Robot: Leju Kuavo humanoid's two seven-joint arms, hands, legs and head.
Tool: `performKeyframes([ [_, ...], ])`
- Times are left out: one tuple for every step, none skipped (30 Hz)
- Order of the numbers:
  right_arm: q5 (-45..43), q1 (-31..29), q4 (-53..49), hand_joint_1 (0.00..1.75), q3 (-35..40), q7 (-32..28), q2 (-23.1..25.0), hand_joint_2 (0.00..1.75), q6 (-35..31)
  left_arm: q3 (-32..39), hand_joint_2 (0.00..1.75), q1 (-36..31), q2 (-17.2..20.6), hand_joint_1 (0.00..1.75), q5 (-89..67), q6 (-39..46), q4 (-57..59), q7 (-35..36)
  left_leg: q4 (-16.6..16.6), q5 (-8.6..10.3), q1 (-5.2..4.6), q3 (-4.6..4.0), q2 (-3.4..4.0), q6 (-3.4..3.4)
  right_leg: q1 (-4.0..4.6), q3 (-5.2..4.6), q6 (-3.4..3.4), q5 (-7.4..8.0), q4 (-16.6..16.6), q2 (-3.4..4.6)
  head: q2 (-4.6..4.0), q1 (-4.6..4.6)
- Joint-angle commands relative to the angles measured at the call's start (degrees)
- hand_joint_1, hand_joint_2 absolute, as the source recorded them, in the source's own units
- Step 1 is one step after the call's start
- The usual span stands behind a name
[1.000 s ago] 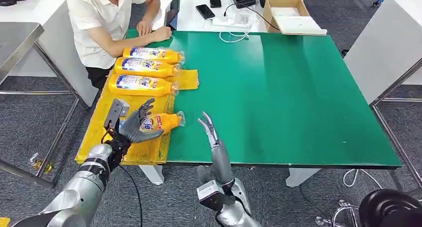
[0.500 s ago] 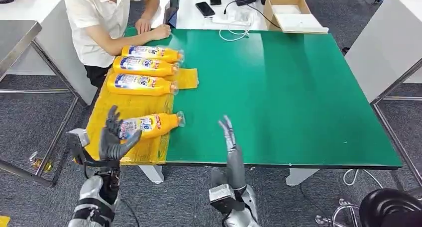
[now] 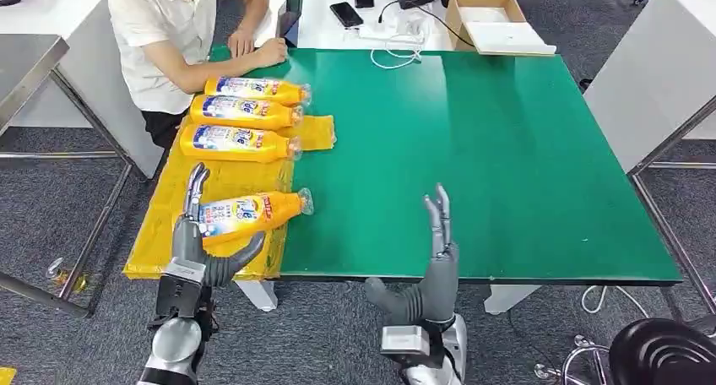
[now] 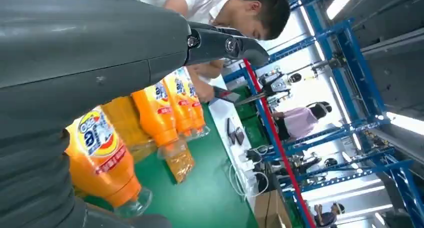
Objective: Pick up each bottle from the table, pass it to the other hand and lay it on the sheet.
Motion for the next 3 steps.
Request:
performKeyframes([
  [-2.6, 2.7, 0.1, 0.00, -5.8, 0.1, 1.0, 1.75, -2.8, -2.2, 1.75, 3.8, 1.7, 0.00, 0.8, 0.7, -1.9, -0.5, -0.1, -0.07, -0.01, 0.15, 0.05, -0.03, 0.00, 0.13, -0.07, -0.06, 0.0, 0.01, 0.00, 0.00],
  [-2.6, 2.7, 0.1, 0.00, -5.8, 0.1, 1.0, 1.75, -2.8, -2.2, 1.75, 3.8, 1.7, 0.00, 0.8, 0.7, -1.9, -0.5, -0.1, -0.15, 0.01, 0.35, 0.09, -0.06, 0.03, 0.34, -0.13, -0.14, -0.1, 0.01, 0.00, -0.02],
  [-2.4, 2.5, 0.4, 0.00, -5.9, 0.1, 1.2, 1.75, -2.8, -2.1, 1.75, 3.6, 1.6, 0.00, 0.8, 0.7, -2.1, -0.5, -0.1, -0.04, -0.03, 0.13, -0.01, -0.02, -0.01, 0.12, -0.06, -0.06, 0.0, -0.04, 0.00, -0.02],
])
